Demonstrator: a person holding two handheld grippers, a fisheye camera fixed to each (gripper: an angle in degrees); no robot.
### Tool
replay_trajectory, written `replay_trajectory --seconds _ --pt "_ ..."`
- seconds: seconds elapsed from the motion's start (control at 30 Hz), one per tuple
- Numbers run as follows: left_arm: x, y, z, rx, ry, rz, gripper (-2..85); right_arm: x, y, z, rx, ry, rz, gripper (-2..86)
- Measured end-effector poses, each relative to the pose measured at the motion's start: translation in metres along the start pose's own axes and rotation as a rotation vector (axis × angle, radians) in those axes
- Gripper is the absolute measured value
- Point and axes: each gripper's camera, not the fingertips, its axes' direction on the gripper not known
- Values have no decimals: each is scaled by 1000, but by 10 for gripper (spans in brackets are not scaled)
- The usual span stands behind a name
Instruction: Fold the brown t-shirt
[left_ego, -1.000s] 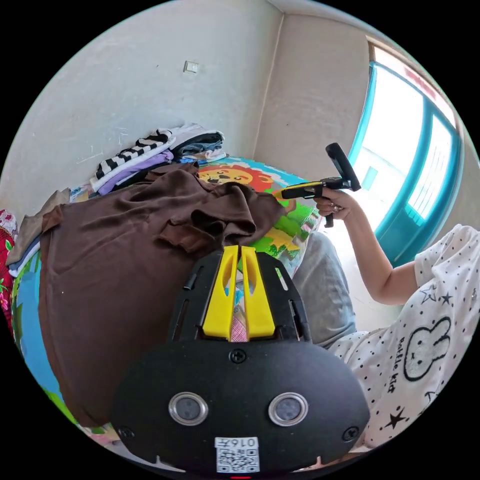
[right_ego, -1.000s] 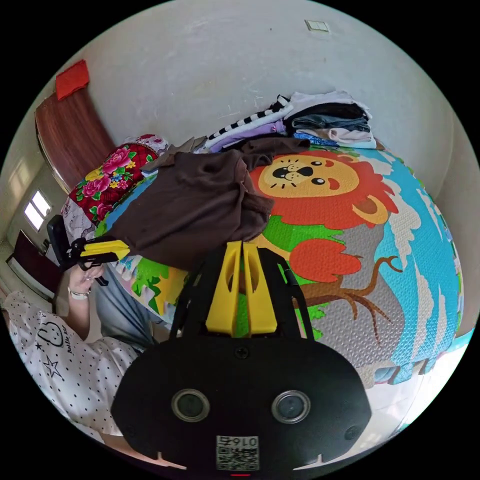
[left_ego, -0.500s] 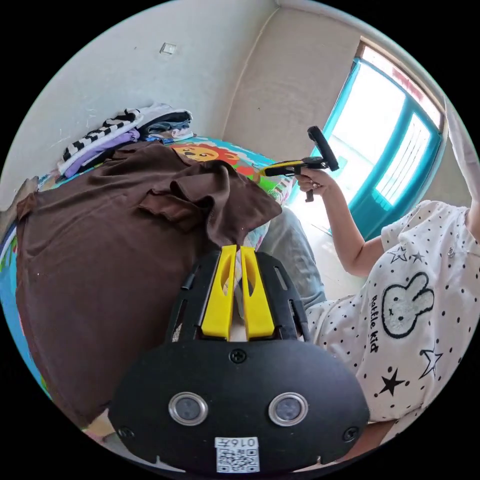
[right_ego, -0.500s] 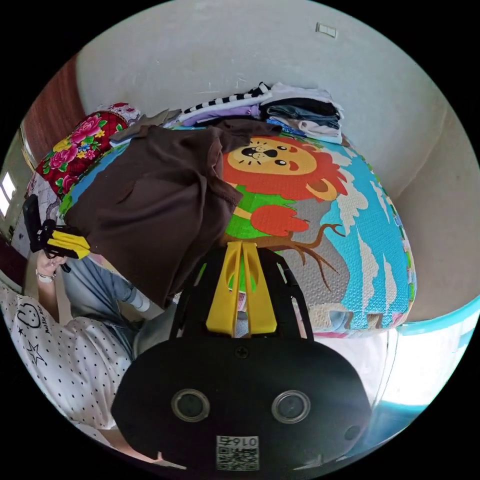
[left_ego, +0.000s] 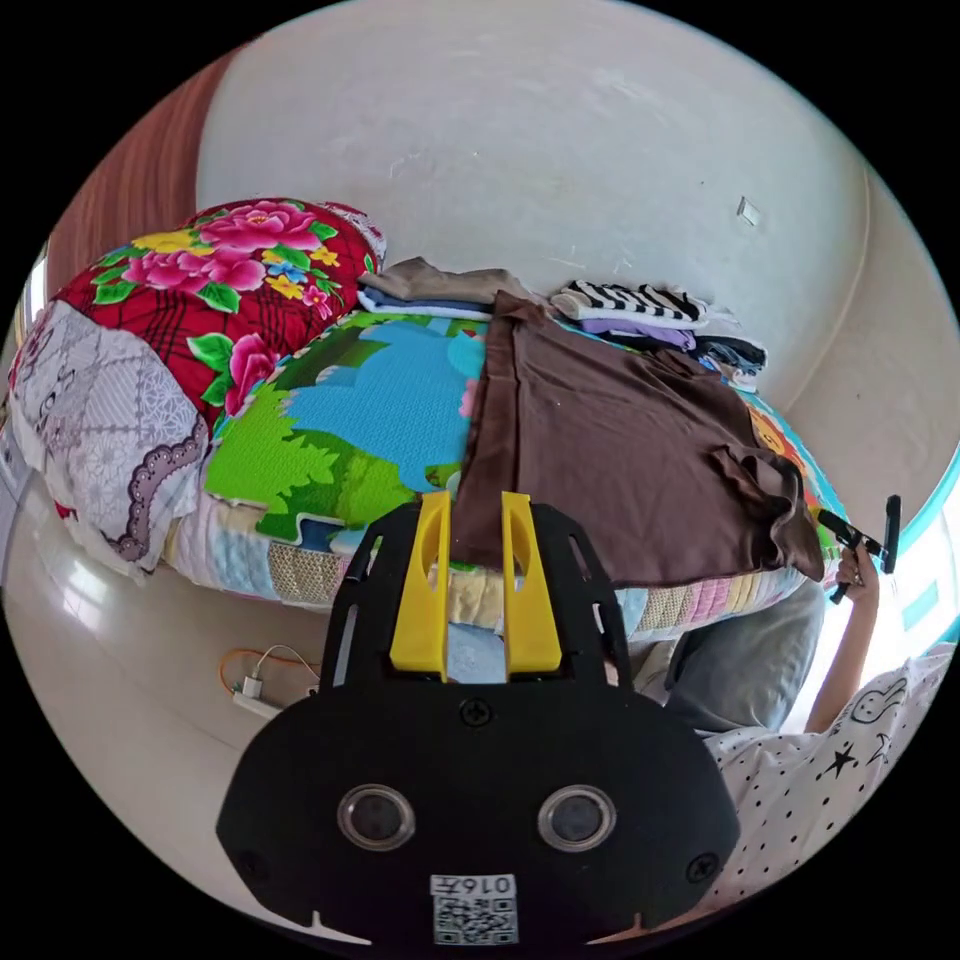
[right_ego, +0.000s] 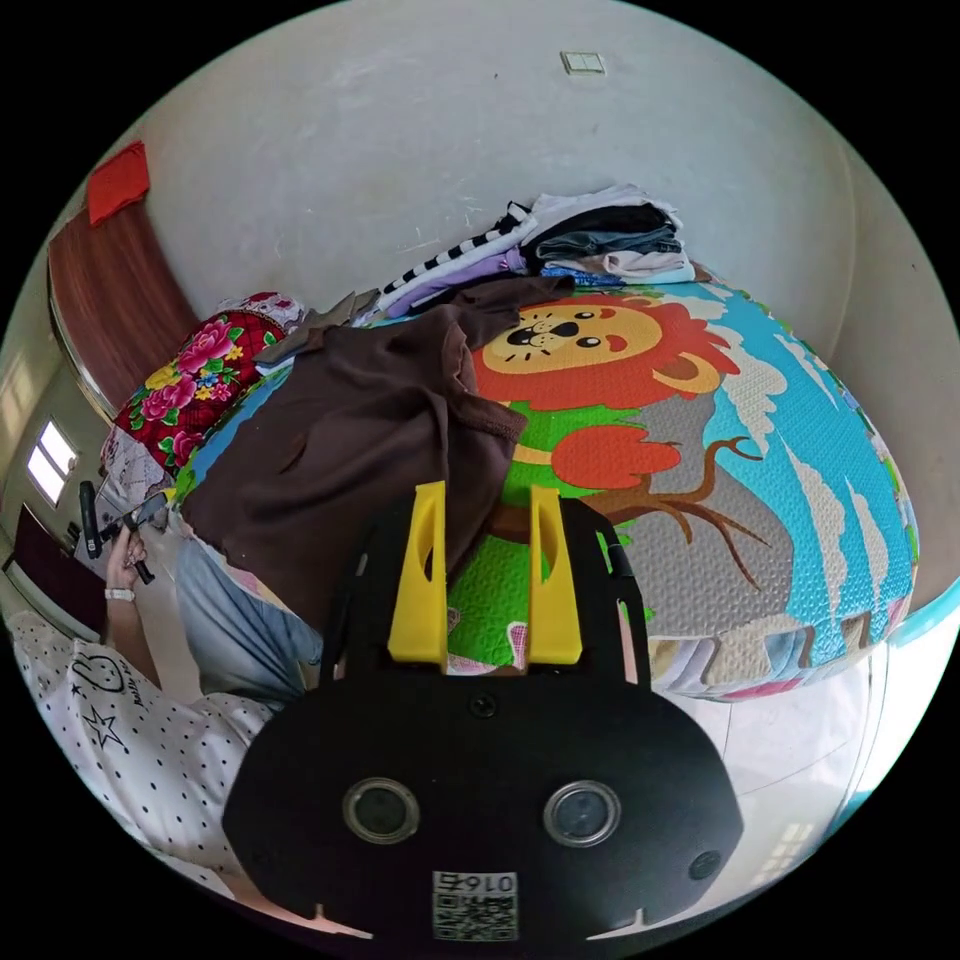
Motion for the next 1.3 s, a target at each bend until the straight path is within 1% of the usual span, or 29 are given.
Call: replay_trajectory --seconds 0.07,0.13,0.2,0.27,0.33,0.37,0.4,0.57,0.7,0.9,1.0,1.07,1.13,1.23,1.3 --pt "0 9 6 -4 47 26 80 1 -2 3 -17 -69 -4 111" --pt "2 15 12 1 39 33 83 1 -6 6 -27 -83 0 103" --pt "4 19 26 -26 3 31 82 -1 -10 10 -37 -40 -1 88" --pt "5 21 40 -68 -12 19 78 -5 -13 15 -48 14 -7 55" --pt "7 26 43 -51 -15 37 66 -8 -15 19 -47 2 -20 35" --pt "11 30 44 -54 -13 83 53 -10 -16 22 -45 -14 -33 28" --pt "14 33 45 -51 5 121 40 -11 -16 24 -42 -17 -35 25" --pt "16 41 38 -74 -12 148 14 -11 -27 27 -21 33 -28 9" --pt "18 48 28 -72 11 177 8 -7 -35 23 13 -11 -25 6" --pt "25 57 25 -97 13 235 8 -14 -54 19 4 35 -77 6" --pt "24 59 39 -167 13 253 12 -20 -65 21 -47 52 -132 8" --pt "21 61 49 -202 7 254 17 -24 -72 41 -169 95 -187 10" --pt "17 63 53 -194 12 235 26 -26 -75 52 -202 114 -200 15" --pt "8 57 43 -126 8 180 44 -21 -85 40 -69 61 -169 32" --pt "9 42 32 -38 -7 186 40 -15 -99 26 21 39 -161 54"
